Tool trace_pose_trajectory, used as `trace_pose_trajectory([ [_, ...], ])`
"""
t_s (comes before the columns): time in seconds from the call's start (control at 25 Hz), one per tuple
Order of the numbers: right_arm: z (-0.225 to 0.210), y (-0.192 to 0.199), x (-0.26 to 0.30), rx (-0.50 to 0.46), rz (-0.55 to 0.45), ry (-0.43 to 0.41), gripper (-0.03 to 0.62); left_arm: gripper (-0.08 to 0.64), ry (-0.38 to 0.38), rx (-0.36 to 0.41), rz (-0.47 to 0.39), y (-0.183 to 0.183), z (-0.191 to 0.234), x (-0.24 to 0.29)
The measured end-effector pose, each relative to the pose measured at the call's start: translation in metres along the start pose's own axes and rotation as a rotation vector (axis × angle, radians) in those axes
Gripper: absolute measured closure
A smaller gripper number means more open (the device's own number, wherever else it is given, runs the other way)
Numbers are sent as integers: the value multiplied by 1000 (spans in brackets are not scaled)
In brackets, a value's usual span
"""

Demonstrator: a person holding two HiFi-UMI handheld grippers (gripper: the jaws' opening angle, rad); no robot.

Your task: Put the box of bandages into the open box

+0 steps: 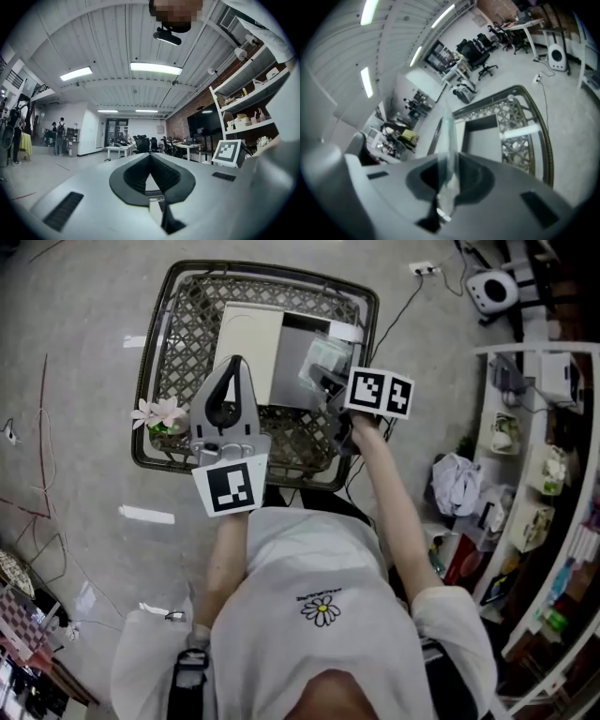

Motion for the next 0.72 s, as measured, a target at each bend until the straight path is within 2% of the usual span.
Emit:
trace_pose_trajectory([
  [0.28, -15, 10, 49, 11, 155, 39, 549, 540, -9, -30, 28, 16, 17, 11],
  [0.44, -21, 12, 69, -14, 182, 61, 548, 540, 1, -27, 68, 26, 22, 12],
  [0.64, -30, 21, 87, -3, 239, 126, 548, 540, -41, -109, 99, 36, 37, 9],
  [0.72, -34, 24, 94, 12, 254, 140, 549, 540, -55, -120, 94, 38, 44, 9],
])
Point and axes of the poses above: the fingertips, and each gripper's own axes: x forward along the fingers, z to its left, y out of its underside, the point moved 7 cm from there along -x, backward along the fingers, and after that the axes turned 7 degrees about -x, right-handed, at the moved point
